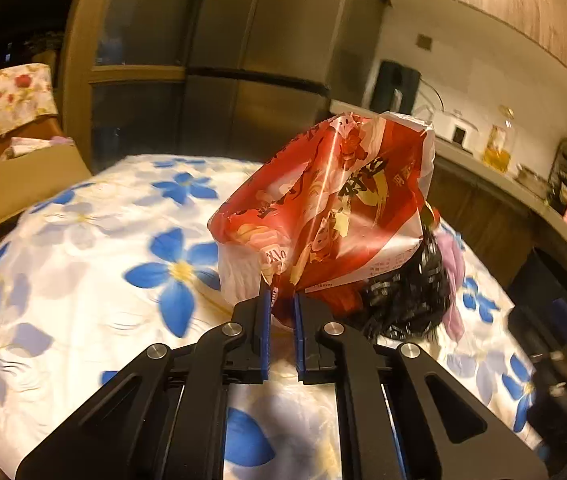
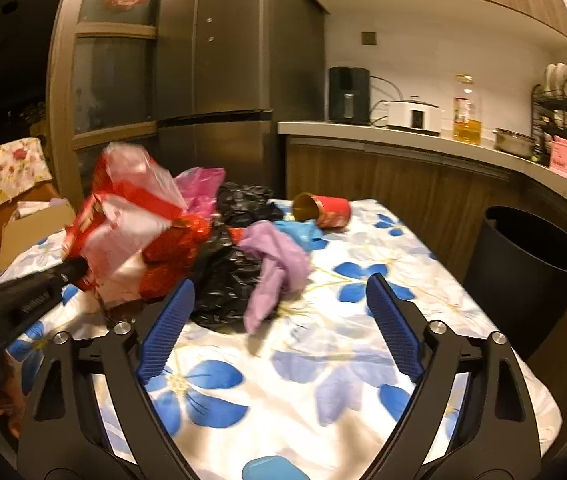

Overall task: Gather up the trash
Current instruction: 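Grasp the red snack bag with the left gripper while the right gripper grasps the black plastic bag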

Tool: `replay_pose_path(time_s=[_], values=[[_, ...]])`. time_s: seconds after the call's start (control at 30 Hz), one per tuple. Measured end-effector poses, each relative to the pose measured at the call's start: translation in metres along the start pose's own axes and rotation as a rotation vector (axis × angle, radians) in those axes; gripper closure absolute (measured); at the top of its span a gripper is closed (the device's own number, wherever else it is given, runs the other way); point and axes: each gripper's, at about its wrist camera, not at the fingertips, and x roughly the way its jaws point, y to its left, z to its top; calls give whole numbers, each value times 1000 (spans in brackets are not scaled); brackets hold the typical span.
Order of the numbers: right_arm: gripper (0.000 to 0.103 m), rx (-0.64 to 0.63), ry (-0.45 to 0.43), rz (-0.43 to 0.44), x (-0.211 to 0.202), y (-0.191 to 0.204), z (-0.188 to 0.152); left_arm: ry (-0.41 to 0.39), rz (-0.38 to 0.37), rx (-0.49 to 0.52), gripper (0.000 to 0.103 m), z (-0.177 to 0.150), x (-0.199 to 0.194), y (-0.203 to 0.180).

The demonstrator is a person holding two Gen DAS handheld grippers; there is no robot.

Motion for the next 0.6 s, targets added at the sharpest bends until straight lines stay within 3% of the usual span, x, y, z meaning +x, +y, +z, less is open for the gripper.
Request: replay_pose_path(time_s=[0.17,0.43,0.5,0.6], values=[[36,-32,7,52,21,21,2,-32,30,-38,94,5,-12,12],[45,-56,67,78,65,39,3,-29,50,-40,94,6,-14,19],[51,-47,100,89,74,39,3,-28,50,-39,94,6,-13,19],[69,-31,145,107,85,37,1,-25,51,-38,94,5,-12,17]])
